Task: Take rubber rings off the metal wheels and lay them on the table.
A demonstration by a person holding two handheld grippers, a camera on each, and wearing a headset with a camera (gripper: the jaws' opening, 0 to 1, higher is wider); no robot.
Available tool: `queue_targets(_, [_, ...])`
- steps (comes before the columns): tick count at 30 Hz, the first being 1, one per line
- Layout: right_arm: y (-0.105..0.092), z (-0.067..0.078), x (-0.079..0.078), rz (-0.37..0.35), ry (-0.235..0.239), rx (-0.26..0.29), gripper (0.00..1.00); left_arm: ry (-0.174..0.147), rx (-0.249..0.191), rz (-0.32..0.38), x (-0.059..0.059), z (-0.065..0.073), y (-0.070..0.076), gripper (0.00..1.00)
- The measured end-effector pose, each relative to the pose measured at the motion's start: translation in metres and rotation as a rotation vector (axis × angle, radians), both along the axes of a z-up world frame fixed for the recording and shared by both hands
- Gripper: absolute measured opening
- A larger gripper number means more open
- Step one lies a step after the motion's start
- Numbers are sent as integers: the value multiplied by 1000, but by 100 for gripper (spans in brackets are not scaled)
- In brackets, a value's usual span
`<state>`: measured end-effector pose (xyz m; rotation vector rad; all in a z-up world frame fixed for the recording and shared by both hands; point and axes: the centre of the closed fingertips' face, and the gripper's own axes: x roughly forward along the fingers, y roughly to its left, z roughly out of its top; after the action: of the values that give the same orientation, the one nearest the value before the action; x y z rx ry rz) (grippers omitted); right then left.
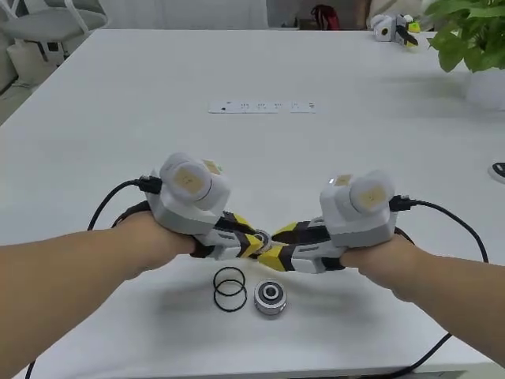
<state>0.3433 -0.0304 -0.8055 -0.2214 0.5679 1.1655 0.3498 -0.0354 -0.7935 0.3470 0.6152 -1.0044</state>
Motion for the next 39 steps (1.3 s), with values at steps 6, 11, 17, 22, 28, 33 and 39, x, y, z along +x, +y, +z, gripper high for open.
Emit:
queue_targets(6, [3,2,3,-17,-10,8,27,-1,1,-1,1,-1,1,13])
queue_targets(11, [0,1,3,-16,-31,-6,22,-2,0,0,2,-1,1,13])
queue_targets(17, [-6,0,1,-10,-22,-8,18,1,-1,1,2,-2,1,13])
queue_targets(22, [-7,0,1,-9,-19,-9,16,4,-4,5,2,-2,1,12])
queue_targets(28, [-7,-1,1,-4,-22,-13,15,7,-7,9,3,-2,1,12])
queue_targets(33, [-8,-1,1,4,-34,-20,13,7,-5,10,3,-2,1,12])
queue_targets(39, [-6,2,3,-11,-32,7,22,4,-4,10,3,-2,1,12])
